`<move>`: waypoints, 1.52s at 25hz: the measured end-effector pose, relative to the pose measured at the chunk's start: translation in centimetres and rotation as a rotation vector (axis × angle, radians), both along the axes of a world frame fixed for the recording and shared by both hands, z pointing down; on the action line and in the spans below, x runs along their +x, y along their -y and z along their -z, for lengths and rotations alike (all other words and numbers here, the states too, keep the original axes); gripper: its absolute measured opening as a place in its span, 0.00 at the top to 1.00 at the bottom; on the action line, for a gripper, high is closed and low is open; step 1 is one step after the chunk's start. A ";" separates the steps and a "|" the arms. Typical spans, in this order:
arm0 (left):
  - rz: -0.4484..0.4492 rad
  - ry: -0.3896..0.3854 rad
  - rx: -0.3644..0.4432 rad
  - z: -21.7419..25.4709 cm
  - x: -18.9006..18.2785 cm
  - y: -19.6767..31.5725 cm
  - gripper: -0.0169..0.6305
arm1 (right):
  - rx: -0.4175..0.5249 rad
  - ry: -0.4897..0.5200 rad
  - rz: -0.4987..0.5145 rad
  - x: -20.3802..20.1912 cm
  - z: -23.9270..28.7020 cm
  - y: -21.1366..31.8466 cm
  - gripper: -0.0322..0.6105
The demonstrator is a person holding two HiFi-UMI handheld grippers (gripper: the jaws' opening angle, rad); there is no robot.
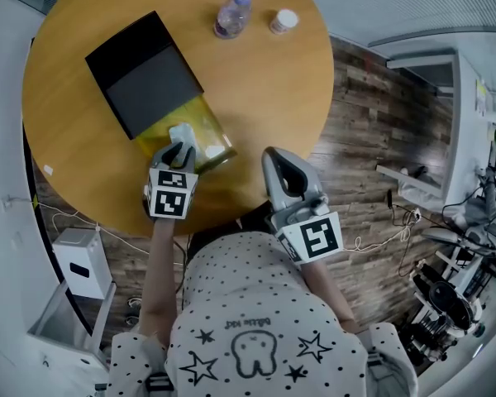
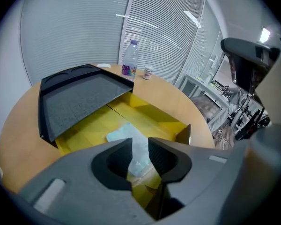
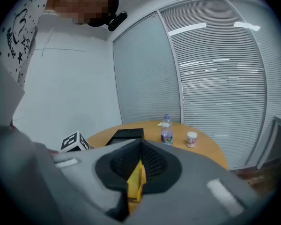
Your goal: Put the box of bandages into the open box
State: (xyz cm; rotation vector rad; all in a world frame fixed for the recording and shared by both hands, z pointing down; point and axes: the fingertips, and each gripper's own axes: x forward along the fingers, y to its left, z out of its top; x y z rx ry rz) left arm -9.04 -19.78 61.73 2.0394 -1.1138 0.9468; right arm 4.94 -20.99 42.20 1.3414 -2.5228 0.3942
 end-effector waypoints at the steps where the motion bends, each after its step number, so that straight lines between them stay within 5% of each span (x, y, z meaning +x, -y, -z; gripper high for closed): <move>1: -0.002 -0.008 0.000 0.1 0.1 0.0 0.78 | -0.003 0.000 0.003 -0.1 0.0 0.0 0.94; 25: 0.011 -0.019 0.009 1.1 0.5 0.4 0.77 | -0.004 0.005 0.020 -0.1 0.3 0.2 0.94; 38: 0.064 -0.013 0.070 2.7 -0.4 0.0 0.94 | 0.021 0.017 0.033 -0.3 1.1 -1.0 0.94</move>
